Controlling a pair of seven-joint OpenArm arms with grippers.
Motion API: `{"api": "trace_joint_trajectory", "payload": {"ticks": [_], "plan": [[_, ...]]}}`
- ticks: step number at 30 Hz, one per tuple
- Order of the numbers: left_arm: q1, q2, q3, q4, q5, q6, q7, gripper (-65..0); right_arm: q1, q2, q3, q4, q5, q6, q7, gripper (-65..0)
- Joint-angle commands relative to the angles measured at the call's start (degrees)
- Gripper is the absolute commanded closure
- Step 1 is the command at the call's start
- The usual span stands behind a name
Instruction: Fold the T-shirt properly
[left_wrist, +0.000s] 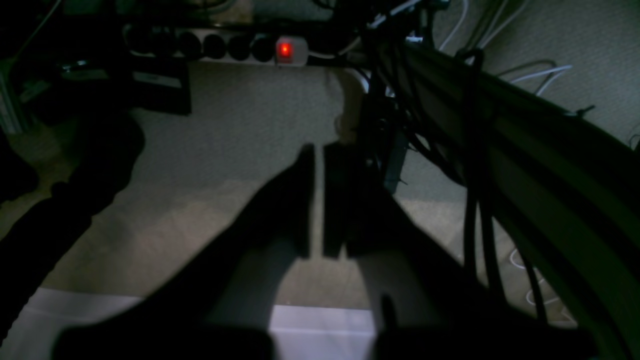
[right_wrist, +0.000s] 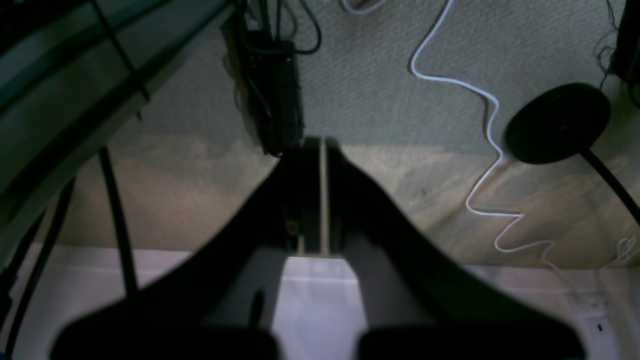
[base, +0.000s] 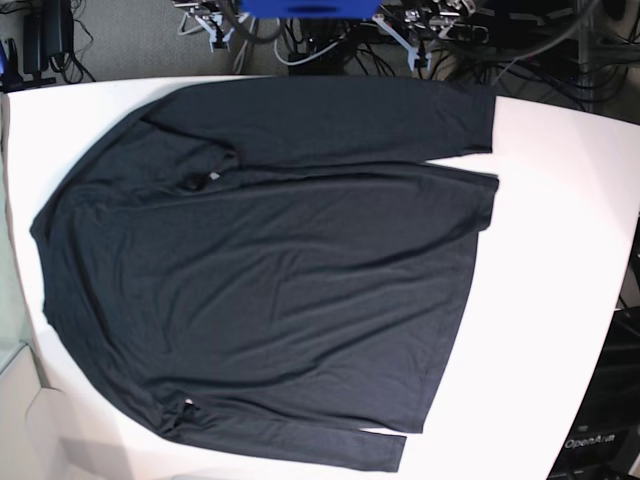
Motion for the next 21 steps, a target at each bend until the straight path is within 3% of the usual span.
{"api": "trace_joint_trajectory", "payload": {"ticks": [1, 4, 10, 13, 21], "plan": [[0.6, 0.12, 0.03, 0.1, 0.22, -0.27, -0.7, -3.6, -0.25, 0.08, -0.06, 0.08, 0.21, -0.84, 0.12, 0.0], [1.65, 0.12, -0.06, 0.54, 0.22, -0.45, -3.6, -3.5, -1.83, 0.08, -0.06, 0.08, 0.21, -0.84, 4.25, 0.0], [6.05, -0.41, 0.03, 0.19, 0.22, -0.71, -19.51, -3.5, -6.76, 0.16, -0.14, 0.08, 0.03, -0.84, 18.06, 0.0], [6.58, -0.67, -0.32, 0.19, -0.13, -4.67, -22.32, -3.5, -8.08, 0.25, -0.14, 0.08, 0.03, -0.84, 22.63, 0.0], [7.63, -4.63, -3.66, 0.54, -5.41, -17.24, -22.67, -3.5, -11.5, 0.25, -0.14, -0.01, -0.05, -0.84, 33.0, 0.0]]}}
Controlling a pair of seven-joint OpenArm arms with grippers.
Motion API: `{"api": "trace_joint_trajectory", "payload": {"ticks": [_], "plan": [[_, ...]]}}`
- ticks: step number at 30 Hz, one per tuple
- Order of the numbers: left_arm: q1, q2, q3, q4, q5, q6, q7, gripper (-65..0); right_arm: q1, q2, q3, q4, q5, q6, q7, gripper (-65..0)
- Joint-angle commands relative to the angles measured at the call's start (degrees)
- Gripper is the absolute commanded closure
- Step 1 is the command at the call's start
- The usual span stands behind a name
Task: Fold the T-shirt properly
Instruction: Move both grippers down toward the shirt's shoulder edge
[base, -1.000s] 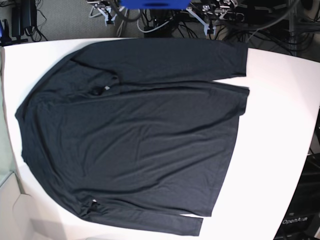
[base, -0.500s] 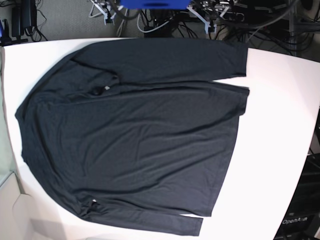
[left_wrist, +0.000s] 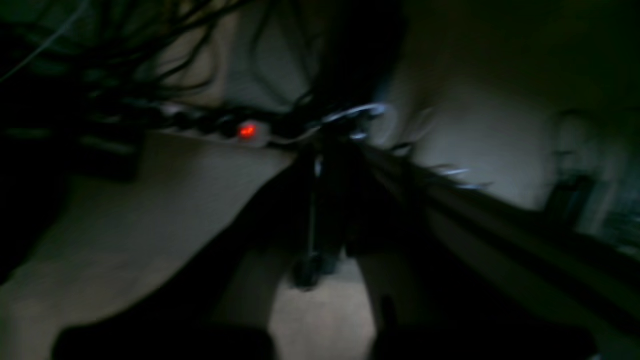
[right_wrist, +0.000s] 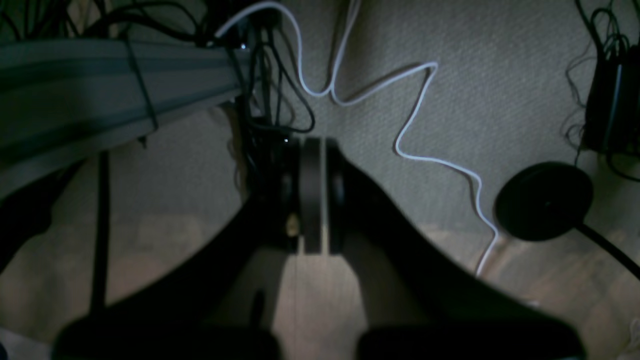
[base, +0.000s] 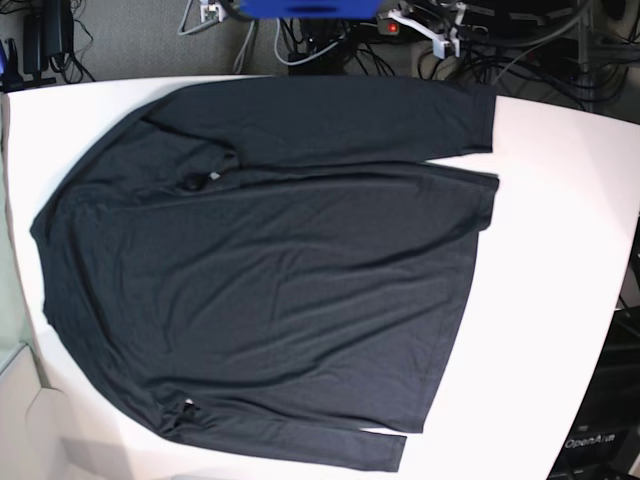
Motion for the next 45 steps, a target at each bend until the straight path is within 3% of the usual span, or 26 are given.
{"api": "trace_joint_trajectory", "payload": {"ticks": [1, 4, 9, 15, 19, 30, 39, 45], "plan": [[1.14, -1.02, -0.12, -0.05, -0.65, -0.72, -0.29, -3.5, -1.3, -0.03, 0.01, -0.12, -0.03, -0.82, 1.66, 0.0], [1.14, -2.08, -0.12, 0.04, -1.35, -3.1, -1.08, -3.5, -2.36, 0.41, -0.08, -0.21, -0.03, -0.82, 5.71, 0.0], [3.6, -2.52, -0.12, 0.04, -1.17, -3.27, -10.67, -3.5, -3.59, 0.85, -0.08, -0.29, -0.03, -0.82, 10.46, 0.0], [4.75, -3.13, -0.21, 0.04, -1.26, -3.27, -12.25, -3.5, -4.64, 1.64, 0.01, -0.38, -0.03, -0.82, 14.06, 0.0], [6.68, -4.36, -0.3, 0.04, -1.61, -3.36, -13.92, -3.5, -7.72, 2.52, 0.01, -0.29, -0.03, -0.82, 23.47, 0.0], [13.98, -3.84, -0.3, 0.04, -4.87, -3.45, -35.72, -3.5, -14.75, 3.31, 0.45, -0.12, 0.32, -0.99, 46.5, 0.0], [18.64, -2.52, -0.3, -0.49, -4.95, -3.54, -48.38, -3.5, -15.81, 4.1, 0.54, 0.41, 0.32, -0.99, 46.24, 0.0], [20.13, -1.73, -0.3, 0.04, -4.95, -3.63, -48.29, -3.5, -16.16, 4.45, 0.54, 0.5, 0.32, -0.99, 46.32, 0.0]]}}
